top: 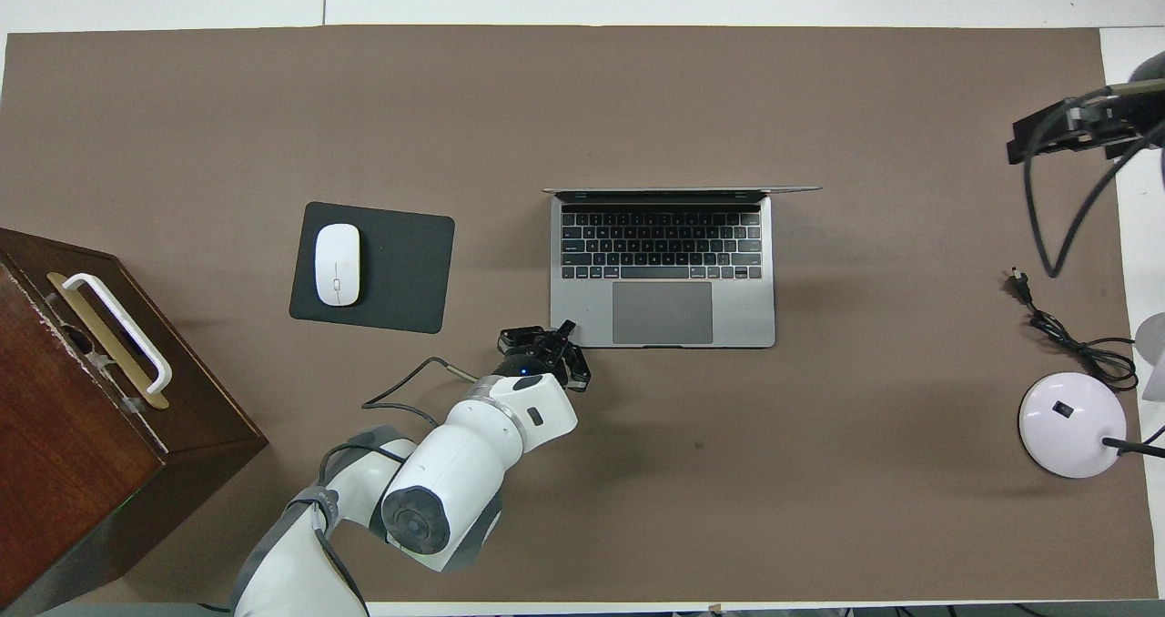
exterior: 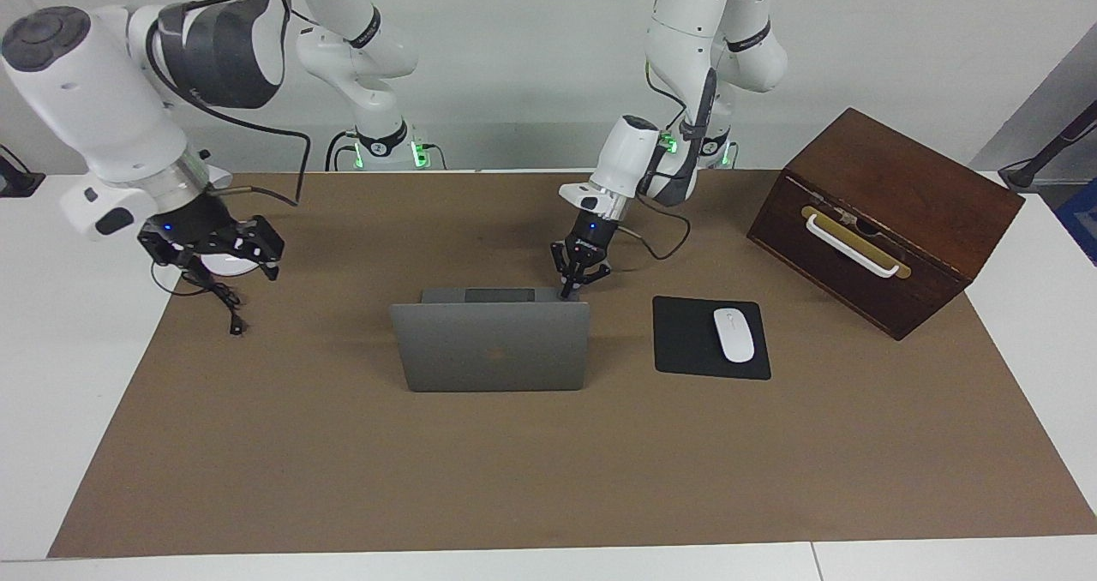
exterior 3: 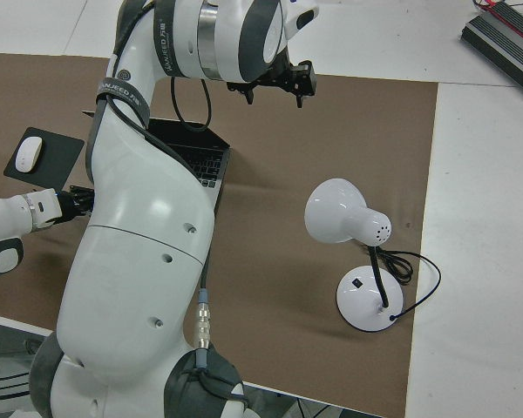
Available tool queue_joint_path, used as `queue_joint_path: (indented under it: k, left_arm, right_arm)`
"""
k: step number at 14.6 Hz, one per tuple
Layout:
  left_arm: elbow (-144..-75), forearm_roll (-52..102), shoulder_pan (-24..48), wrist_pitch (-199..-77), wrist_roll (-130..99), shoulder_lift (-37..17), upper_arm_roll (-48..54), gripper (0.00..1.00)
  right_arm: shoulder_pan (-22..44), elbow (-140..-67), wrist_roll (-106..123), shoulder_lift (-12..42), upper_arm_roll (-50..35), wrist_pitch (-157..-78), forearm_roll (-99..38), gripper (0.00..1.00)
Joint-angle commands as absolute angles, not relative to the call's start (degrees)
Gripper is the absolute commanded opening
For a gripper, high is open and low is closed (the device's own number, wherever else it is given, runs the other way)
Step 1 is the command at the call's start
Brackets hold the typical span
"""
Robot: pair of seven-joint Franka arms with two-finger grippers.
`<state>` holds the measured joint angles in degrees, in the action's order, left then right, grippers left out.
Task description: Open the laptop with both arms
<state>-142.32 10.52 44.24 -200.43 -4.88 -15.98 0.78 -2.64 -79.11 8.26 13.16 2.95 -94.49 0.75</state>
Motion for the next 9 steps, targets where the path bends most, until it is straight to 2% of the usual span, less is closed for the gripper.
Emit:
queue_joint_path:
  k: [1,9]
  left_arm:
    - [-140.63,12.13,45.26,-200.31,-6.15,-16.88,0.44,0.00]
    - [-140.71,12.22,44.12,-185.73,-6.24,-7.48,0.09,0.00]
  right_arm:
    - [-5.18,-79.45,12.13,11.87,2.02,-94.04,2.81,1.00]
    - [-4.66,-79.80,10.90,11.78,1.41,-94.04,2.37,1.00]
